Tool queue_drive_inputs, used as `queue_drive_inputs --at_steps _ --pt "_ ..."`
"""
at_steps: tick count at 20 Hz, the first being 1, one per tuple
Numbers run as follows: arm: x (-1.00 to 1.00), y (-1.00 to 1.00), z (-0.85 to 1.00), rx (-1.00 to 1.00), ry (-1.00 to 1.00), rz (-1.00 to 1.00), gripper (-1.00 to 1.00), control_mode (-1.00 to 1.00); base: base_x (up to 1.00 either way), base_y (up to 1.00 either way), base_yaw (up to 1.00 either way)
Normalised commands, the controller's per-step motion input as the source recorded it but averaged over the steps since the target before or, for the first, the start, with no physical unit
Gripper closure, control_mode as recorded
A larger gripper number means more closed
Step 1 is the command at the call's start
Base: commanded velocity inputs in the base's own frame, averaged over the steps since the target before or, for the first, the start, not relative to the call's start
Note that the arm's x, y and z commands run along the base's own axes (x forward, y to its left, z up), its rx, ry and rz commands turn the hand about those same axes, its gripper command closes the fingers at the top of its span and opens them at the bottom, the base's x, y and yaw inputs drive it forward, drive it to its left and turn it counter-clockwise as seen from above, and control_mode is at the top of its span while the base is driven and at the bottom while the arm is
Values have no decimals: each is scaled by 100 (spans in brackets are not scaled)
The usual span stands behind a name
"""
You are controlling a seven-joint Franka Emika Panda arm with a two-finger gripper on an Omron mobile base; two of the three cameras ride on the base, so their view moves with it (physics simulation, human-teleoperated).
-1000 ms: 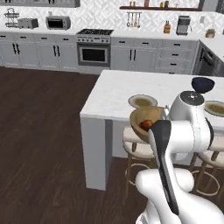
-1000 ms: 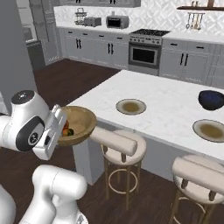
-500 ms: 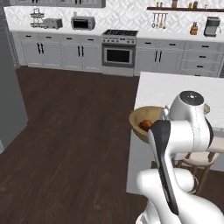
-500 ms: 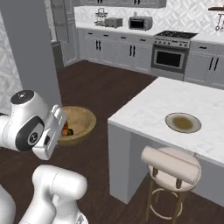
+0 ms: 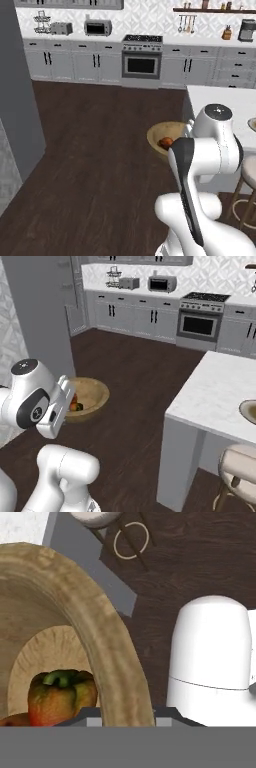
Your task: Pick the chicken drumstick and bell pepper from their plates and place them in the bowl. Then put the bowl in the fridge.
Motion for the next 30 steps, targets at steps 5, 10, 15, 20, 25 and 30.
queue_drive_inputs --at_steps 5,10,15,20,25,30 --pt "0 0 0 0 0 0 100 100 100 100 -28" --pt "0 0 0 0 0 0 100 100 100 100 -28" --pt "0 0 0 0 0 0 100 100 100 100 -29" --pt "0 0 0 0 0 0 100 100 100 91 -27" --pt "0 0 0 0 0 0 100 100 100 38 -24" --pt "0 0 0 0 0 0 100 100 100 0 -9"
